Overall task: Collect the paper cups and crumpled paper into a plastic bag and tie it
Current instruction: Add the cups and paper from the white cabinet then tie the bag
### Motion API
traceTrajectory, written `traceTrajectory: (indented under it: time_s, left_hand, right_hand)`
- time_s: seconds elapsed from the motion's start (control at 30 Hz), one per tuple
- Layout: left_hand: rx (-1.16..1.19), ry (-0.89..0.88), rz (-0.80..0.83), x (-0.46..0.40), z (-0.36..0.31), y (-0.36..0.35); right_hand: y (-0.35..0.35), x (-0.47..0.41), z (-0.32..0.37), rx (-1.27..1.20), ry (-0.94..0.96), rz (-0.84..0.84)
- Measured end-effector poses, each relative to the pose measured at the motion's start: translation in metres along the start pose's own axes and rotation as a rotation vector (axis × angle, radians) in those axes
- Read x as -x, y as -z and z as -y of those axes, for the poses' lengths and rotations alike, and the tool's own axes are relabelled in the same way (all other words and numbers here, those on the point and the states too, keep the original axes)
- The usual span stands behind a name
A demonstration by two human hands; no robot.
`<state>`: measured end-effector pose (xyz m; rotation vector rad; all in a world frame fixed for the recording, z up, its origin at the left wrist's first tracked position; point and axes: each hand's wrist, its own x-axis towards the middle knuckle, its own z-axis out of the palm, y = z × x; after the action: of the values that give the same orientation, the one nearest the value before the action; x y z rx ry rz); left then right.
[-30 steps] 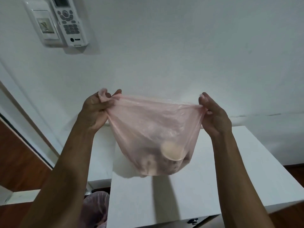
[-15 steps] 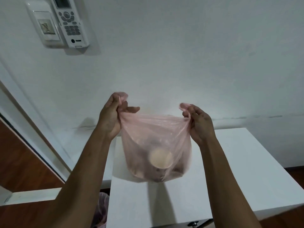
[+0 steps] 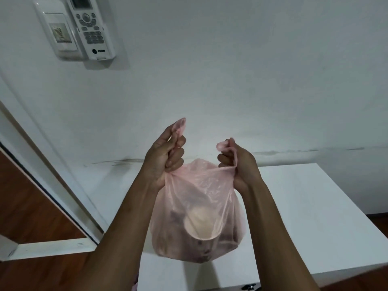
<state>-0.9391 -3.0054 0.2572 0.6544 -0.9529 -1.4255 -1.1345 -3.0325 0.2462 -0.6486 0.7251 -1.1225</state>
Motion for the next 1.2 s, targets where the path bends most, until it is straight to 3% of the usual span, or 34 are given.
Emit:
traceTrajectory:
  time_s: [0.2, 0.33, 0.5, 0.6, 0.8, 1.0, 1.1, 1.2]
  left_hand:
    - [-0.051, 0.023, -0.047, 0.007, 0.007, -0.003]
    - [-0.018, 0.034, -0.079, 0.008, 0.008, -0.003]
    - [-0.024, 0.061, -0.106, 0.013, 0.008, -0.012]
    - [-0.006, 0.091, -0.096, 0.013, 0.009, -0.011]
    - [-0.069, 0.097, -0.103, 0.008, 0.011, 0.002]
    - [0.133, 0.033, -0.037, 0.011, -0.001, 0.010]
    - [0.298, -0.015, 0.052, 0.016, -0.006, 0.016]
    - [0.298, -0.023, 0.055, 0.020, -0.006, 0.021]
  right_hand:
    - [-0.004, 0.011, -0.009, 0.167, 0.118, 0.073]
    - [-0.003, 0.012, -0.017, 0.114, 0.252, 0.109]
    - [-0.008, 0.015, -0.021, 0.229, 0.341, -0.010]
    - [-0.013, 0.017, -0.024, 0.266, 0.259, -0.059]
    - [-0.008, 0.010, -0.020, -0.163, 0.122, -0.051]
    - [-0.003, 0.007, -0.021, -0.025, 0.250, -0.159]
    - [-0.002, 0.007, -0.017, -0.189, 0.242, -0.152]
    - [-0.002, 0.010, -0.015, -0.222, 0.237, -0.172]
